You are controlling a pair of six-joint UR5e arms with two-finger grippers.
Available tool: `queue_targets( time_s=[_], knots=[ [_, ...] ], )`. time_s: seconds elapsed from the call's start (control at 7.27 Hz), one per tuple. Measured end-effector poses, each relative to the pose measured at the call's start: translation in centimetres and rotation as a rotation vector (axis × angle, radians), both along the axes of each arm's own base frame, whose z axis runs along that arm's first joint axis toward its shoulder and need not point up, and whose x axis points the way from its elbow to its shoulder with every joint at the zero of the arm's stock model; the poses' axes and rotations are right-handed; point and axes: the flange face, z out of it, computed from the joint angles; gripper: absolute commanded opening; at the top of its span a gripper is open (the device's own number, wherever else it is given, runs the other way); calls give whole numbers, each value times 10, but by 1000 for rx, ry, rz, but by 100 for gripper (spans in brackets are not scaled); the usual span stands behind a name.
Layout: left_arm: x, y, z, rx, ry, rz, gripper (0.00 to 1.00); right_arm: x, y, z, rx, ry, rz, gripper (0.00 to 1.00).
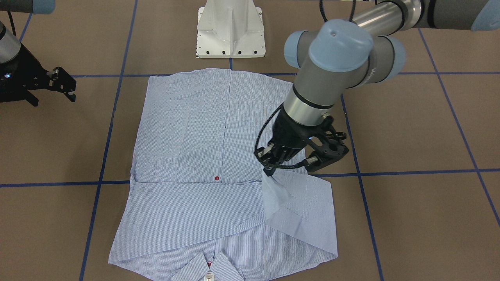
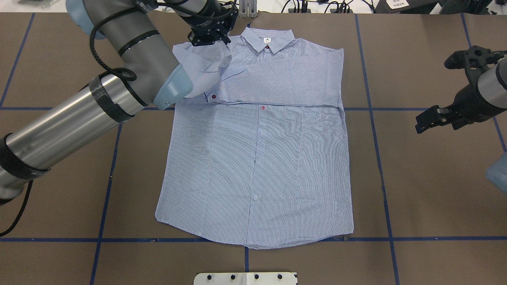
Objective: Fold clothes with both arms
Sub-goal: 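Grasp the other sleeve cuff with the left gripper and lift it across, then lay the sleeve over the shirt and fold its side inward with the left gripper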
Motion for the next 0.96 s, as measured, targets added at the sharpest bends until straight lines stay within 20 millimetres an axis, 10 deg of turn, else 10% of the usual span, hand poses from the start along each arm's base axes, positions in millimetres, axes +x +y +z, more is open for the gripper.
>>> queue_targets(
  time_s=[0.96],
  knots=[
    [48, 34, -23, -41, 80, 31, 0, 0, 0, 1, 0, 0, -1, 100]
  ],
)
